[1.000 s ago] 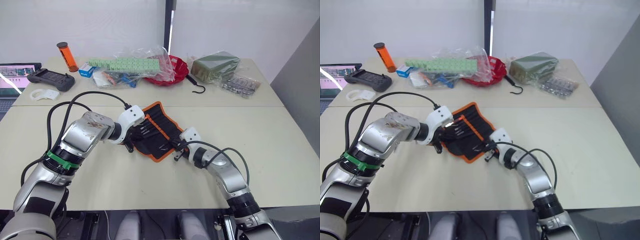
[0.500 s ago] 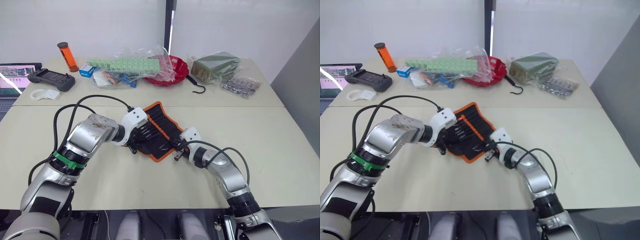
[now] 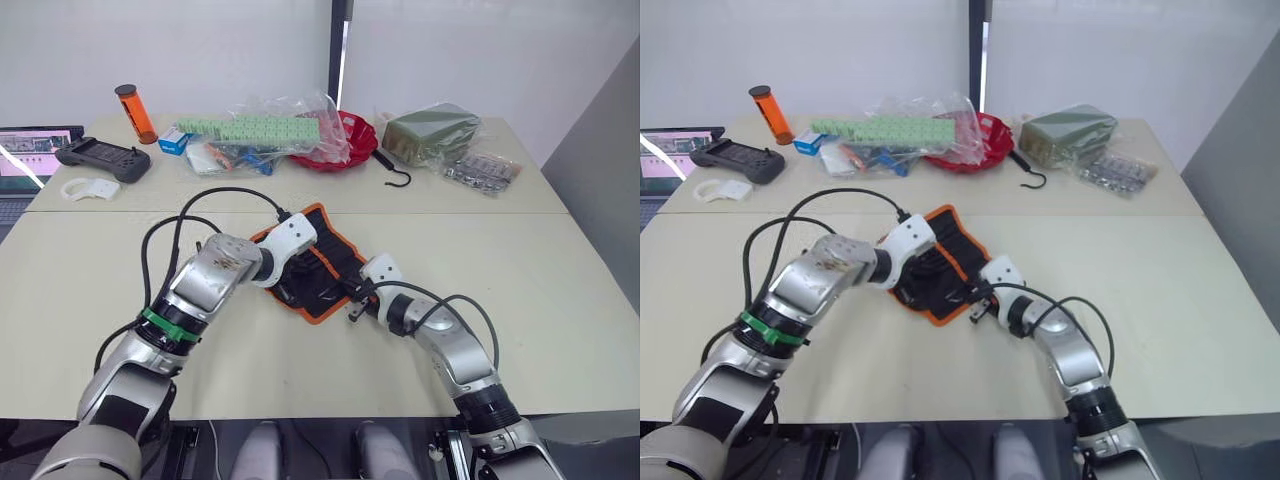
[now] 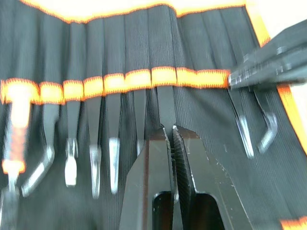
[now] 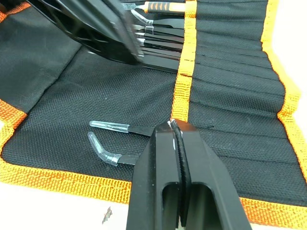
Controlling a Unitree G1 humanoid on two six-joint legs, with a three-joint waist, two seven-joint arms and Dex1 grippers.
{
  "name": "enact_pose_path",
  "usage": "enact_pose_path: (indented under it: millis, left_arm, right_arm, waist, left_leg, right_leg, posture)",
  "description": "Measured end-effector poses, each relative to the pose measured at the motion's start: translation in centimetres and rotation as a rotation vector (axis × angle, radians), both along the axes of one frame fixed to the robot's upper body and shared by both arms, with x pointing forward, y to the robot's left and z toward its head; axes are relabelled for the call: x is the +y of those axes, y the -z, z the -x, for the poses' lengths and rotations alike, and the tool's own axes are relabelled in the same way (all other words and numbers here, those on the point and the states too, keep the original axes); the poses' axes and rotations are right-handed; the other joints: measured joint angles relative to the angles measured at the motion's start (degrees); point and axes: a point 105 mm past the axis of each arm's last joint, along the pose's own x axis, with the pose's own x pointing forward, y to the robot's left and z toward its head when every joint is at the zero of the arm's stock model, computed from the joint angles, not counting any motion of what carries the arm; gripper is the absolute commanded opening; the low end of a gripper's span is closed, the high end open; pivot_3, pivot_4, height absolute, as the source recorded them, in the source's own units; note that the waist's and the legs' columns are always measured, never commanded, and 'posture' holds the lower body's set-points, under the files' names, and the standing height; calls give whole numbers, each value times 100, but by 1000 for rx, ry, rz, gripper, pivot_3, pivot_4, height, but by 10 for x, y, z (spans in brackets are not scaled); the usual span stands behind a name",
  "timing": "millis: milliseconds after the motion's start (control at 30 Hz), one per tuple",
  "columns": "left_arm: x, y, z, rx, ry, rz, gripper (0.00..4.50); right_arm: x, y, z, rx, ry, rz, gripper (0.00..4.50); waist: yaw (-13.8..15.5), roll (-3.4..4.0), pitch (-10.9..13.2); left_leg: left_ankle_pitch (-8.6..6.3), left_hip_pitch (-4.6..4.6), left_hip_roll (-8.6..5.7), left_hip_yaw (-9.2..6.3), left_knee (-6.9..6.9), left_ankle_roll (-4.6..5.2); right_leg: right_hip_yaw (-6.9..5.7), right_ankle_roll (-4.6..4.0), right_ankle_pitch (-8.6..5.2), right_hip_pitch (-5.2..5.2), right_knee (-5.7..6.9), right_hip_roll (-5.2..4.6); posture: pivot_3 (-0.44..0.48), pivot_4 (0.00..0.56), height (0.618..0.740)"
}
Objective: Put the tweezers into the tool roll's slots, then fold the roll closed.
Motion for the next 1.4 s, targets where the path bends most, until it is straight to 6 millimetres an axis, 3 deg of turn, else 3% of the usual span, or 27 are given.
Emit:
enact_pose_path:
  millis: [600,700,867,1033,1233,1400]
  left_arm:
    - [-15,13,-19,-39,64,16,32]
    - [-15,11,-19,-29,70,23,1053]
    - [-10,-10,-15,-21,75,89,2720]
    - [16,-31,-12,-49,20,126,4401]
    - [60,-46,-7,-93,-97,221,4470]
    - [110,-54,0,-185,-238,230,4470]
  right_arm:
    - [-1,1,1,-1,15,-2,0]
    - [-1,1,1,-2,13,-2,0]
    - [0,1,2,-2,8,-2,0]
    - [-1,1,1,0,14,-4,0]
    - [-2,1,-1,9,26,-26,0]
    - [-2,2,-1,12,31,-41,0]
  waist:
    - [33,0,0]
    - [28,0,0]
    - [-5,1,0]
    - [-10,1,-1]
    - [-12,1,-1]
    - [-12,1,-1]
  left_leg:
    - [0,0,-5,-4,11,0]
    - [0,0,-5,-4,11,0]
    - [0,0,-4,-6,5,1]
    - [0,1,-4,-6,4,0]
    - [0,5,-2,-6,5,0]
    - [0,8,0,-7,3,0]
  right_leg:
    - [-1,5,2,9,0,-1]
    - [-1,6,2,8,0,-1]
    - [-1,7,1,7,-1,0]
    - [0,7,1,8,0,0]
    - [-1,6,1,9,2,0]
    - [0,6,2,9,2,0]
  posture:
    - [0,150,740]
    - [0,150,740]
    - [0,150,740]
    - [0,150,740]
    - [0,150,740]
    - [0,150,740]
